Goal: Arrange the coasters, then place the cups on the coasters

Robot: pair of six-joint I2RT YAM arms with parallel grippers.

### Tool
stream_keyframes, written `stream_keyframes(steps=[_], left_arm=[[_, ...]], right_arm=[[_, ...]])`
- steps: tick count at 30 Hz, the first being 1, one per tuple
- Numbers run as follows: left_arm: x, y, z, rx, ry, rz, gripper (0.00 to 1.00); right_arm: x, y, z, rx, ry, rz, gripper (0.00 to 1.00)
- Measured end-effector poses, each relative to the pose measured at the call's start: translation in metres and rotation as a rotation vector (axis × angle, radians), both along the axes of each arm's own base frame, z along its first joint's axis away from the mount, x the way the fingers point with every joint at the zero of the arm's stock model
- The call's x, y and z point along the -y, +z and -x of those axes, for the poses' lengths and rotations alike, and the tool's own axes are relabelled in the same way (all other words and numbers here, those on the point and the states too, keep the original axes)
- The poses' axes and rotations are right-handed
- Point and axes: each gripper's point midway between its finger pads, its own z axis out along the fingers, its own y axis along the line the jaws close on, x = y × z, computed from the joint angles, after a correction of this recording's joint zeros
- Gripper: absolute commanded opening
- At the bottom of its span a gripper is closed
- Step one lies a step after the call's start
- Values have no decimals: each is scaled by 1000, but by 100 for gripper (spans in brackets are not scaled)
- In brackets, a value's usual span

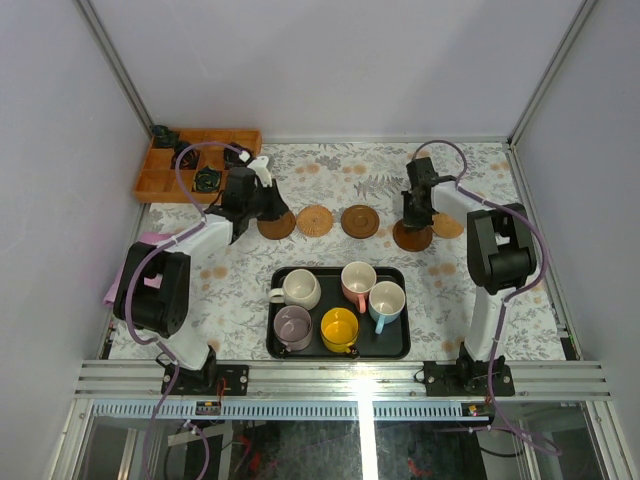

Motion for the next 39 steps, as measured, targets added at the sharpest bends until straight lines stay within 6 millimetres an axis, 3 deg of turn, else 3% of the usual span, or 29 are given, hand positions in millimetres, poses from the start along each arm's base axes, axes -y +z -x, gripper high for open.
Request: stream_keyframes(steps=[13, 33, 36, 39], left_arm=[[-7, -3, 1, -9, 21, -9, 15], [-12, -4, -1, -9, 31, -12, 18], [-13, -5, -4, -12, 34, -19, 17], [-14, -10, -5, -27, 39, -30, 17]], right_arm=[[-12, 1, -50, 58, 2, -13, 7], [-9, 5, -50, 55, 14, 9, 8], [-6, 14, -51, 75, 17, 23, 10], [-2, 36, -55, 125, 13, 38, 10]])
